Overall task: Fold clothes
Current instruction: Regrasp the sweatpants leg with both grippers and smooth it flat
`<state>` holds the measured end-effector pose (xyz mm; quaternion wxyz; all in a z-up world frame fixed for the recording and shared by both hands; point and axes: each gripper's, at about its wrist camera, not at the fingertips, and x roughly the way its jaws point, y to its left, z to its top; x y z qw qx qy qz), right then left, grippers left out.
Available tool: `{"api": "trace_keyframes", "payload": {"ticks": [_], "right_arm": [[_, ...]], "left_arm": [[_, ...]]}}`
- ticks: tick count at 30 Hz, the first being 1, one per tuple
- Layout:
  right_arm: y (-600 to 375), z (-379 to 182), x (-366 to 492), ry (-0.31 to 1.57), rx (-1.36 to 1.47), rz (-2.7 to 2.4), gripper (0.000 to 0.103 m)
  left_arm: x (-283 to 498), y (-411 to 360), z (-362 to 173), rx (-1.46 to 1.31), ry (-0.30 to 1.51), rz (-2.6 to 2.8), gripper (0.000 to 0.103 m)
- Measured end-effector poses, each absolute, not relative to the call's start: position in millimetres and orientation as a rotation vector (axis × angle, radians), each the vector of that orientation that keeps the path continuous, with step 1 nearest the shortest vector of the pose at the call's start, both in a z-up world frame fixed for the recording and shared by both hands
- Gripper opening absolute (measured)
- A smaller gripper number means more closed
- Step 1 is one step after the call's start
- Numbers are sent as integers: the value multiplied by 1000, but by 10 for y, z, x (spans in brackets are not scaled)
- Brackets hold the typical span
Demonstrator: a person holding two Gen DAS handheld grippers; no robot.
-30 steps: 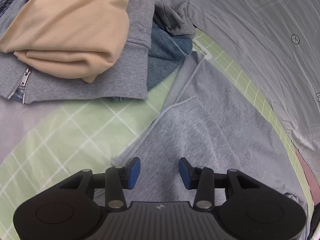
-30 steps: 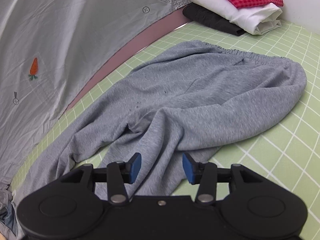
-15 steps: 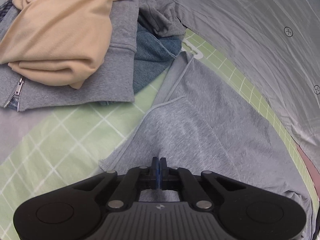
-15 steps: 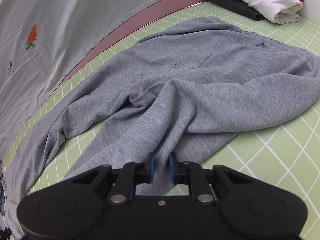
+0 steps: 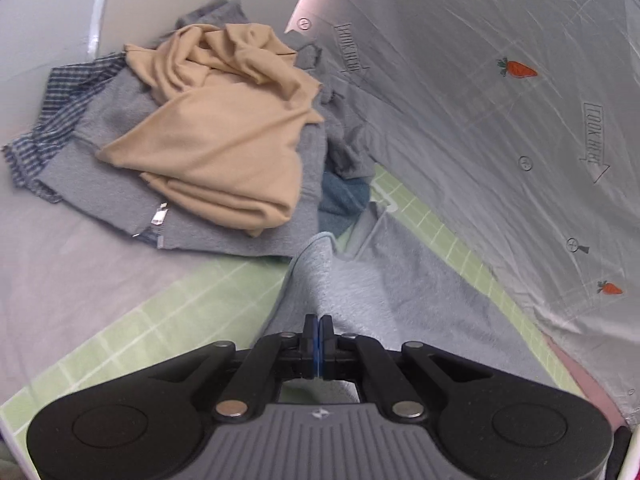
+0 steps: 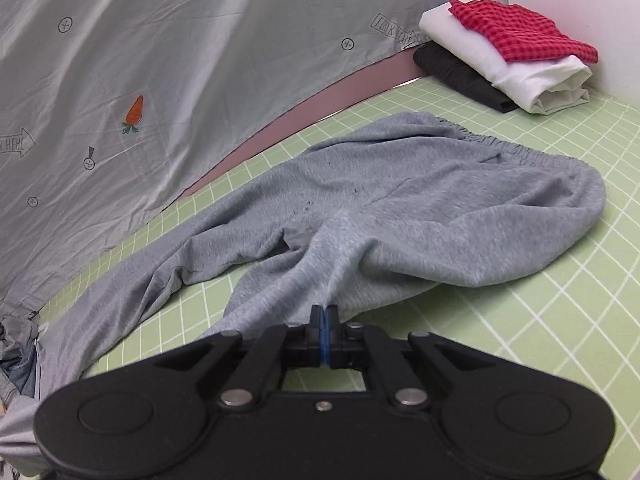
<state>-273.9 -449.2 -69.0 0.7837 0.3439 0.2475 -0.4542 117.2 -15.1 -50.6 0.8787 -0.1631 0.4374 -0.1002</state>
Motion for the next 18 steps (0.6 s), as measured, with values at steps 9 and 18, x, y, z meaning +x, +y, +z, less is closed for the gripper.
{"api": "trace_keyframes", "payload": {"ticks": [9,18], "right_arm": [[-4155,-1116,-3097,728,734,-953,0],[-4086,-962,-2995,738,634,-963,33]], "left_arm": [[698,352,-1016,-253,1087,-31,0],[732,358,-892,-266,1062,-37,24]]}}
